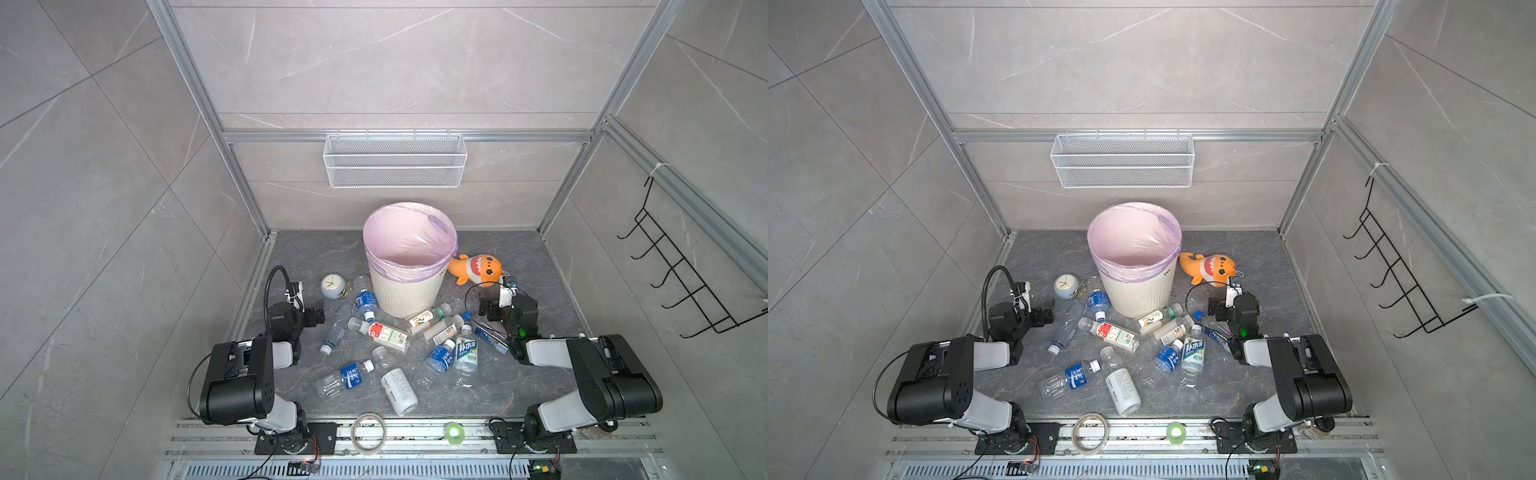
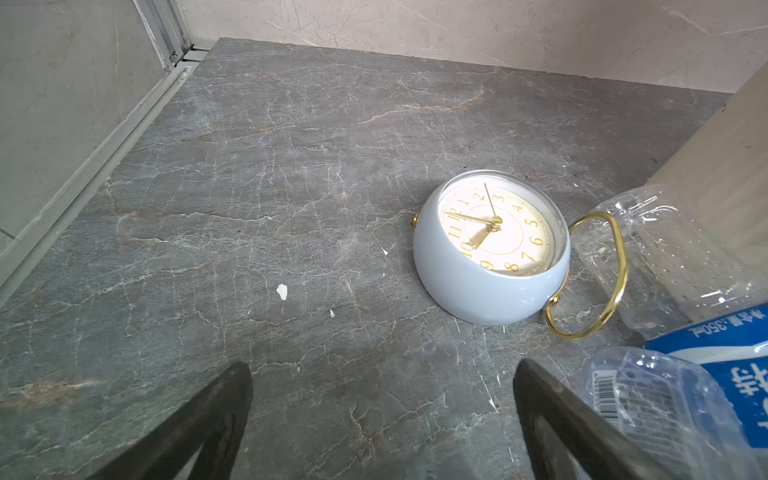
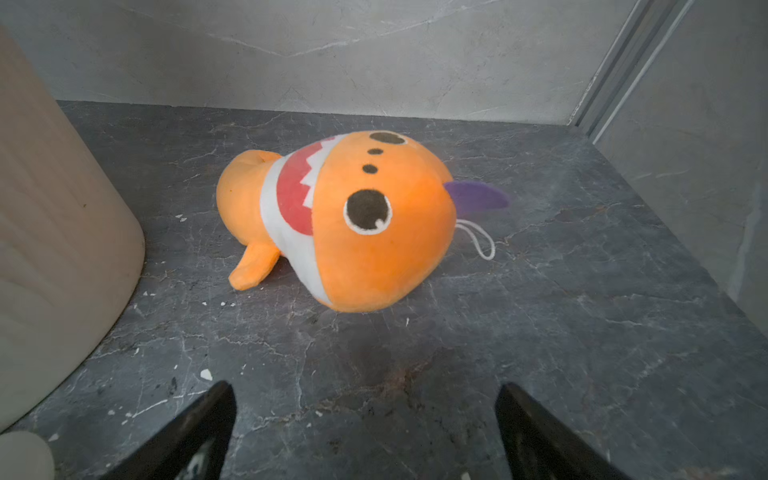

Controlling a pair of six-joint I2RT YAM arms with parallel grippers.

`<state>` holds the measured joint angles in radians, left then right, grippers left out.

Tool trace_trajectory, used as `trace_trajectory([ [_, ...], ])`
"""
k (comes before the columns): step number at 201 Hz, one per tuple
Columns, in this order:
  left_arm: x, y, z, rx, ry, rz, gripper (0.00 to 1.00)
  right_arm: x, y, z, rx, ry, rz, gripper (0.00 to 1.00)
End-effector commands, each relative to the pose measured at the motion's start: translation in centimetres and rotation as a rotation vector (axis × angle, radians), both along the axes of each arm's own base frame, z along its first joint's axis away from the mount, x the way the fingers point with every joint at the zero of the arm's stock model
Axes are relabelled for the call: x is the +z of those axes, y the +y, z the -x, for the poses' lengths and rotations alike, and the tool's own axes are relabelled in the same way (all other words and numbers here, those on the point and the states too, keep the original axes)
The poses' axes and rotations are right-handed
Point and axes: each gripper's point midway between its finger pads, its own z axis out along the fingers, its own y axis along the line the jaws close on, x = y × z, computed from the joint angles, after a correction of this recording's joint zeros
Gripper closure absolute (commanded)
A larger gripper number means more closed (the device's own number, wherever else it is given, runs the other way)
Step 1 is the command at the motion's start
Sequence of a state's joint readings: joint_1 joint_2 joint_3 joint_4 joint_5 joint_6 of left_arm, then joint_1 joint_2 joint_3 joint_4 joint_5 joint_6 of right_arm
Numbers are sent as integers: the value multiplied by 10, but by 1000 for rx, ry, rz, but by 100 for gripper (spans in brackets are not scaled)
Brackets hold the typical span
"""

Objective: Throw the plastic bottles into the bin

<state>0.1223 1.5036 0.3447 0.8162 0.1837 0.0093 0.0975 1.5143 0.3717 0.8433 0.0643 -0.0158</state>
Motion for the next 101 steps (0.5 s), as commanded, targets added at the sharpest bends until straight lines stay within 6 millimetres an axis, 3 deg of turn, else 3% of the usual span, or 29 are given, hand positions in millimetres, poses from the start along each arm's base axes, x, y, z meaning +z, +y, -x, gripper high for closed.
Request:
trace_trajectory([
  [1, 14, 1, -8, 10, -56, -8, 0, 2, 0, 0, -8, -14, -4, 0],
  [101, 14, 2, -8, 11, -53, -6, 0, 2, 0, 0, -9, -13, -7, 0],
])
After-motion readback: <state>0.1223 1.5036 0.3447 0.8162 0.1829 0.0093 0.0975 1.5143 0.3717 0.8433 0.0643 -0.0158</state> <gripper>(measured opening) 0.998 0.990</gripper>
